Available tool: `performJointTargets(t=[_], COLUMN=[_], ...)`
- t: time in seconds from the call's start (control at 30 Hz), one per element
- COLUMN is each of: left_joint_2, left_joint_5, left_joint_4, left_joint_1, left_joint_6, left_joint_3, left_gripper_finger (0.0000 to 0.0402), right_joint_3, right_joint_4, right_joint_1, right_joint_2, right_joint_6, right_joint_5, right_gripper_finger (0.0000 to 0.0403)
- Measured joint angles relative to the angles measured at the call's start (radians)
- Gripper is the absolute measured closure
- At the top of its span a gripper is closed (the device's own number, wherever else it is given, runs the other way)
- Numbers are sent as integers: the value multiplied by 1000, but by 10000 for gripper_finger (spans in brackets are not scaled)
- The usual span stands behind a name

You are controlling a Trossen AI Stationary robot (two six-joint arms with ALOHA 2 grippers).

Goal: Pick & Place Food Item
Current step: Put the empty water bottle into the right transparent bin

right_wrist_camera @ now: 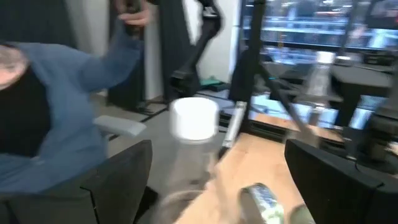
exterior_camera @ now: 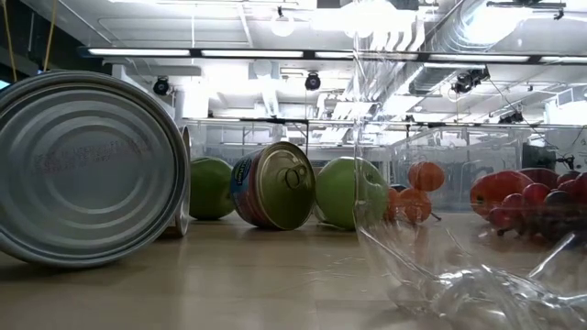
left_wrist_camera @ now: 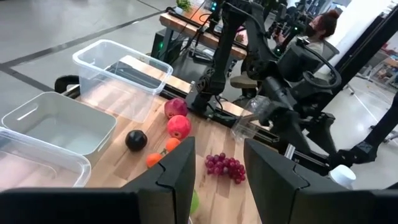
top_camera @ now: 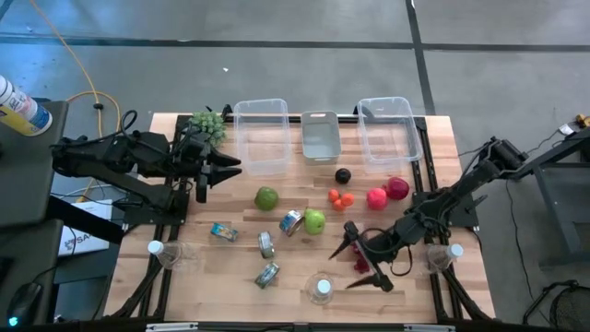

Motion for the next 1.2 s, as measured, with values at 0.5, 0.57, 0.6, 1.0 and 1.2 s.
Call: performJointTargets(t=[0.5,0.57,0.6,1.0,1.2], left_joint_2=[0,0,0,0,0], left_joint_5=[-5,-5,-6,-6,0], left_joint_4=[0,3,4,4,5], left_joint_1=[0,0,0,0,0], left_joint_6=[4,4,4,2,0], left_joint_3=[-1,-1,-1,-1,-1], left_gripper_finger=[270,270,270,270,270], right_joint_3=[84,137,159,252,292], right_joint_4=[-57,-130,-146,-183,-178], right_joint_1=[-27,-27,-28,-15,-20], right_joint_2=[100,120,132,258,263], right_joint_6=[42,43,46,-14,-35], right_joint_5=[1,-16,-20,9,28], right_gripper_finger=[46,46,46,46,46])
